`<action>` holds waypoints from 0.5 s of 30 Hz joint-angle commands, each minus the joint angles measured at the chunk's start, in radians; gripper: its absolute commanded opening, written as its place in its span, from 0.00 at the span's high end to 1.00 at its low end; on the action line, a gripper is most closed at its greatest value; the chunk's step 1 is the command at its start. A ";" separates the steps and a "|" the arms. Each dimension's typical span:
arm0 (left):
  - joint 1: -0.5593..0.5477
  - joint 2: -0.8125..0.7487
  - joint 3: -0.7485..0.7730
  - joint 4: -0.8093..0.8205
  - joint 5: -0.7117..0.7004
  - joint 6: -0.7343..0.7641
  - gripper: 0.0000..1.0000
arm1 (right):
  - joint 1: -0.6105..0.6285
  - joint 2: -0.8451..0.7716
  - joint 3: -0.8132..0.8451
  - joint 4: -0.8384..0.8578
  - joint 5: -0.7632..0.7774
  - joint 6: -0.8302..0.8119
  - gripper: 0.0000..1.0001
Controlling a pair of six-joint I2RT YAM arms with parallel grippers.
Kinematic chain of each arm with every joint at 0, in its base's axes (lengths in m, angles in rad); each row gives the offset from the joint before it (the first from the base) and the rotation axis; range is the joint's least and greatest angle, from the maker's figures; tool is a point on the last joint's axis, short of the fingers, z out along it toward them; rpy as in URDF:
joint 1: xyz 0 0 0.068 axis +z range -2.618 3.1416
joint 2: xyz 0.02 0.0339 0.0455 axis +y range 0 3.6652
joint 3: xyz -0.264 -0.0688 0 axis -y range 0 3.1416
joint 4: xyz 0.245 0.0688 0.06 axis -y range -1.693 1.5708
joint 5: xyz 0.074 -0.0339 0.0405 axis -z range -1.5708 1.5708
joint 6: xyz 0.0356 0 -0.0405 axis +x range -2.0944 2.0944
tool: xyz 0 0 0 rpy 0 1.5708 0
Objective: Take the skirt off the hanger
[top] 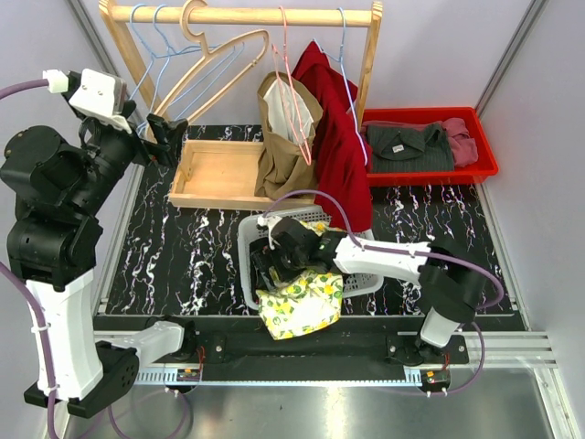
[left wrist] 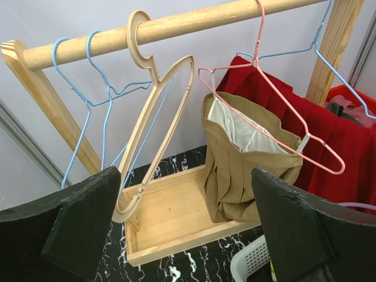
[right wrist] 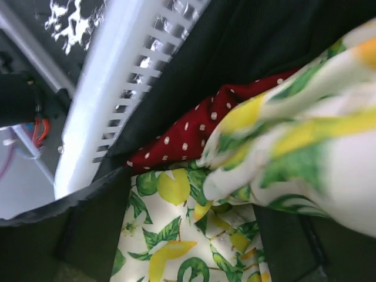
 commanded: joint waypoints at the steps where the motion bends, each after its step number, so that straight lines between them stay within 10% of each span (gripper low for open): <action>1: -0.003 0.004 -0.012 0.051 0.026 0.004 0.01 | 0.029 -0.135 0.159 -0.210 0.348 -0.159 0.08; 15: -0.003 -0.019 -0.041 0.053 0.011 0.025 0.01 | 0.037 -0.537 0.092 -0.394 0.128 -0.250 0.07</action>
